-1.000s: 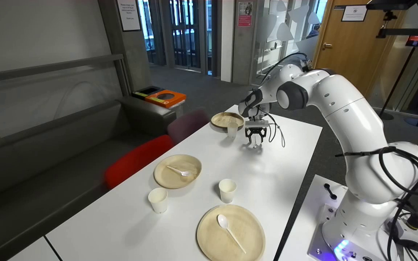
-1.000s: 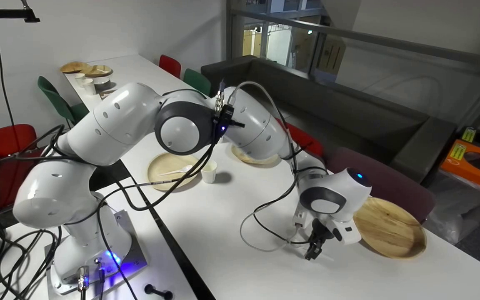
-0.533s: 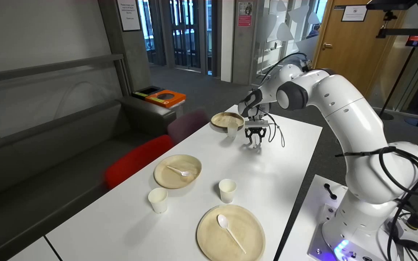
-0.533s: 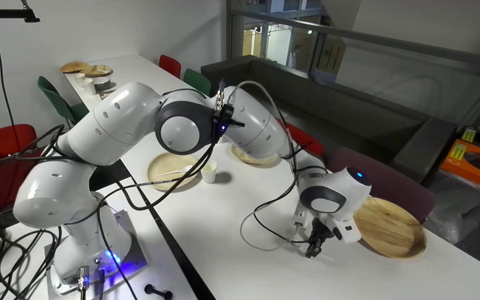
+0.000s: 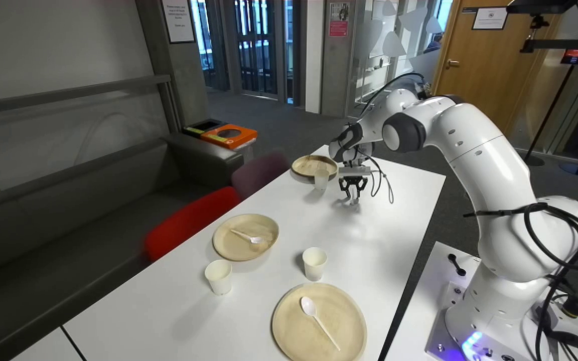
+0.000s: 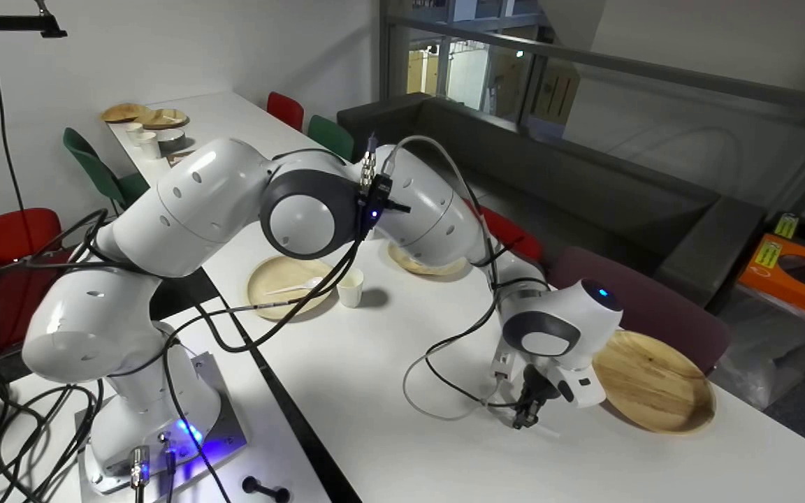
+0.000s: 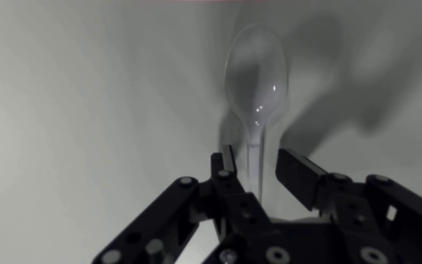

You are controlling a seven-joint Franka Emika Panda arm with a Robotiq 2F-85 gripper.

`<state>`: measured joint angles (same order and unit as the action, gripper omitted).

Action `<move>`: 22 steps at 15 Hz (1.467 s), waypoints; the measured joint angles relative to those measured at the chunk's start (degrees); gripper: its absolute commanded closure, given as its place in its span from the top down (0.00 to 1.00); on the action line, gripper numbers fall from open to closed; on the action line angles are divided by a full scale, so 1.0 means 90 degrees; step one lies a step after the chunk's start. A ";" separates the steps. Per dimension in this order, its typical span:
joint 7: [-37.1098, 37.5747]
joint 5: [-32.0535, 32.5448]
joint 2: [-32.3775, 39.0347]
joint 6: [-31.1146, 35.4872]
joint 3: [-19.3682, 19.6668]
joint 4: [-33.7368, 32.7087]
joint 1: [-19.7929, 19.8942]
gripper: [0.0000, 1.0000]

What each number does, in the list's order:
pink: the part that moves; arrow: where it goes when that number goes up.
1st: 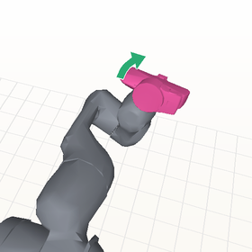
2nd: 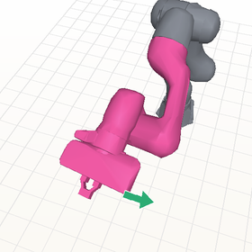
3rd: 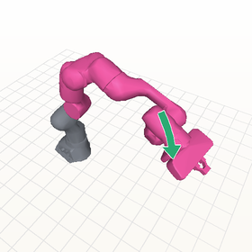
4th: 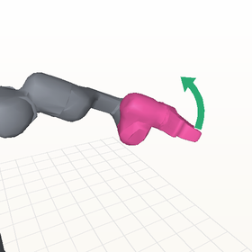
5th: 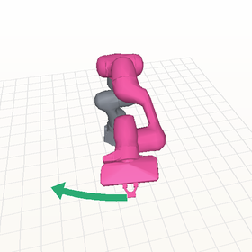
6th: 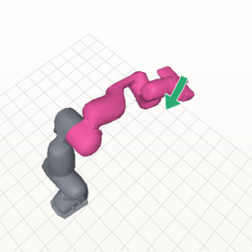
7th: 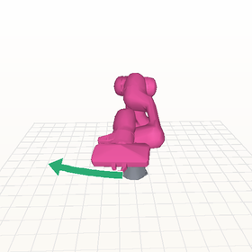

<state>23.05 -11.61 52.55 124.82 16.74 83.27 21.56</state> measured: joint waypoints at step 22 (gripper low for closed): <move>0.0134 0.0000 -0.0001 0.0000 0.0001 -0.0172 0.0039 0.30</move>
<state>24.25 -11.61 52.54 124.82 16.75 81.72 21.91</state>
